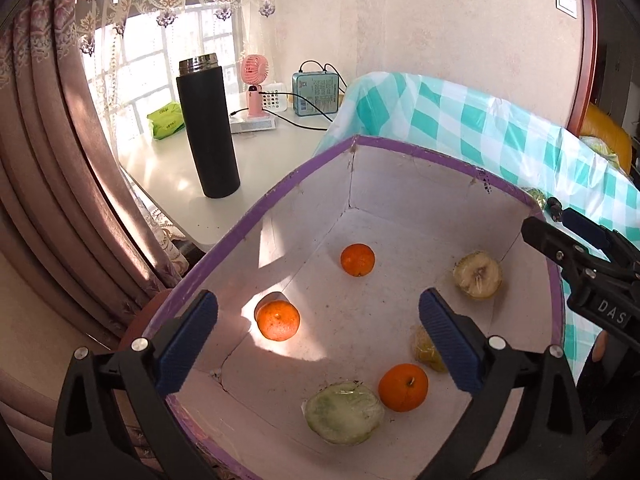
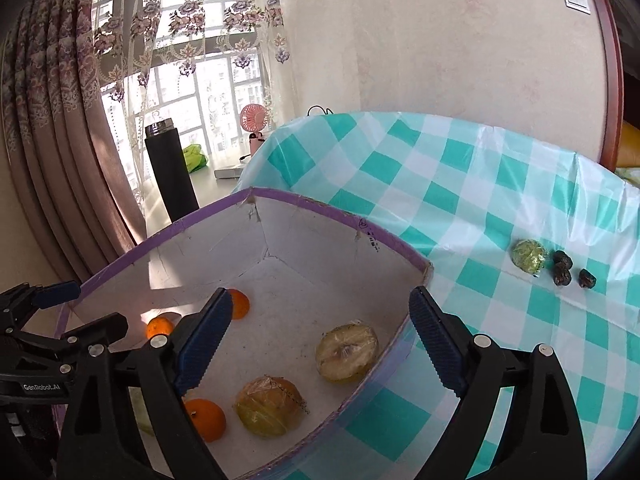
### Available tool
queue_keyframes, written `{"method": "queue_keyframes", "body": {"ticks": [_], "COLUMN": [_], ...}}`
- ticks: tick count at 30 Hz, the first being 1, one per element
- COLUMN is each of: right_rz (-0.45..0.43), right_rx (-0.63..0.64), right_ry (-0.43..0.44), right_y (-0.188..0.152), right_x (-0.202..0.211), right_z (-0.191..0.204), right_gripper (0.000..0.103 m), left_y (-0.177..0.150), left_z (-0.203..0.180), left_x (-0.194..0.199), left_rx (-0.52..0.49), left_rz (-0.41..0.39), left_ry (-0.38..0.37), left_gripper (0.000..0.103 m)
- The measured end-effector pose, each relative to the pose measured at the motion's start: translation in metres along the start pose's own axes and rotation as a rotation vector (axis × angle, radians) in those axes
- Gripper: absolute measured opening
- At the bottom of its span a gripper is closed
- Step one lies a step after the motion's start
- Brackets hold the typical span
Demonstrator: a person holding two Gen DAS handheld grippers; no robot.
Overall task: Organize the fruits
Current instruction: 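Open both tools to drop the halved fruit and mandarin into the box, then move both tools back over the remaining fruits on the table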
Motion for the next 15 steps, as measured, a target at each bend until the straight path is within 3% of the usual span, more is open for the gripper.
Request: {"method": "queue_keyframes", "body": {"ticks": [4, 9, 12, 15], "right_rz": [-0.124, -0.09, -0.054, 0.002], "right_rx": [-0.149, -0.331, -0.438, -0.514], "right_ry": [-0.059, -0.204, -0.262, -0.324], "right_y": [-0.008, -0.053, -0.088, -0.124], "right_x": [0.037, 0.057, 0.063, 0.065], "right_z": [-0.061, -0.151, -0.193, -0.226], "right_gripper": [0.088, 0.088, 0.088, 0.088], "left_y": [0.011, 0.006, -0.014, -0.047], "left_z": [-0.027, -0.087, -0.14, -0.196], "left_x": [0.037, 0.079, 0.084, 0.076], "left_rx": [-0.025, -0.084, -0.173, -0.275], "left_rz": [-0.161, -0.282, -0.266, -0.163], "left_ry": [-0.057, -0.216, -0.314, -0.41], "left_gripper": [0.101, 0.101, 0.101, 0.101]}}
Point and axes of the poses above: each gripper's, at about its wrist camera, not at the fingertips, and x roughly against the way its jaws point, z to its left, y to its top, the point moved 7 cm from there along -x, roughly the way its jaws point, and after that the axes turned 11 degrees about x, right-handed, at the moved point
